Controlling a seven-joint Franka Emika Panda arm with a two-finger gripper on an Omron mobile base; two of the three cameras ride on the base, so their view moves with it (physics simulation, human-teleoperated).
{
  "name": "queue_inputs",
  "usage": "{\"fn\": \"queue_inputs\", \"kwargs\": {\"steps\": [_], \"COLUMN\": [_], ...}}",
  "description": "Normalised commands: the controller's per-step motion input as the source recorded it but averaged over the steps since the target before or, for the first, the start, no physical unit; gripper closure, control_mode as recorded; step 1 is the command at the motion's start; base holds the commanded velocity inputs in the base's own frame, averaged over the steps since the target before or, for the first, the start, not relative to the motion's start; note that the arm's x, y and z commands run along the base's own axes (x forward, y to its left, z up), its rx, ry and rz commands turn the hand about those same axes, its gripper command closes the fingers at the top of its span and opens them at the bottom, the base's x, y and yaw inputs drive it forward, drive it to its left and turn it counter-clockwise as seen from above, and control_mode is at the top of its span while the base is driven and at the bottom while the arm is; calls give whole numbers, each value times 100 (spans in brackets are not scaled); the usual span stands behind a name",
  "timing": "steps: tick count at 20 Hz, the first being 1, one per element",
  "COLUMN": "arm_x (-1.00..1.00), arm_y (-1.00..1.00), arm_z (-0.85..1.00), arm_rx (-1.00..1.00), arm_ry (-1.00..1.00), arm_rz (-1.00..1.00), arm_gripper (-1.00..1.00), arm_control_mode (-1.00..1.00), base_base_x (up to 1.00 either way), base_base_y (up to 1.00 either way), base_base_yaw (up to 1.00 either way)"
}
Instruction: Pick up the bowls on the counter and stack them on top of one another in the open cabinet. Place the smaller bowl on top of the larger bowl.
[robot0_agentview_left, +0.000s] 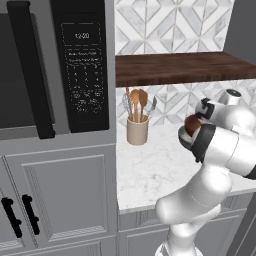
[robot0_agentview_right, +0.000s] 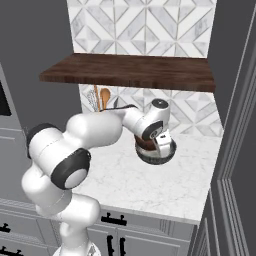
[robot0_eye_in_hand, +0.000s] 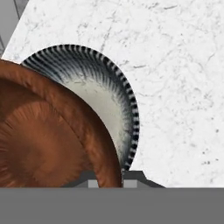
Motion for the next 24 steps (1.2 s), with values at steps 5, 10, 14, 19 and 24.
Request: {"fn": "queue_inputs", "kwargs": {"steps": [5,10,14,19,24], "arm_x": [49,37,27,-7,-49], "arm_y": [-16,-25,0,-28,-49], "arm_z": [-36,-28,2,32,-10], "arm_rx": [0,0,0,7,1], "arm_ry": [5,4,0,0,10], "arm_rz": [0,0,0,0,1], "arm_gripper": [100,-100,-100,-100,-100], "arm_control_mode": [-100,-100,-100,-100,-100], "base_base_x": [0,0,0,0,0], "base_base_y": [0,0,0,0,0], "base_base_yaw": [0,0,0,0,0]}}
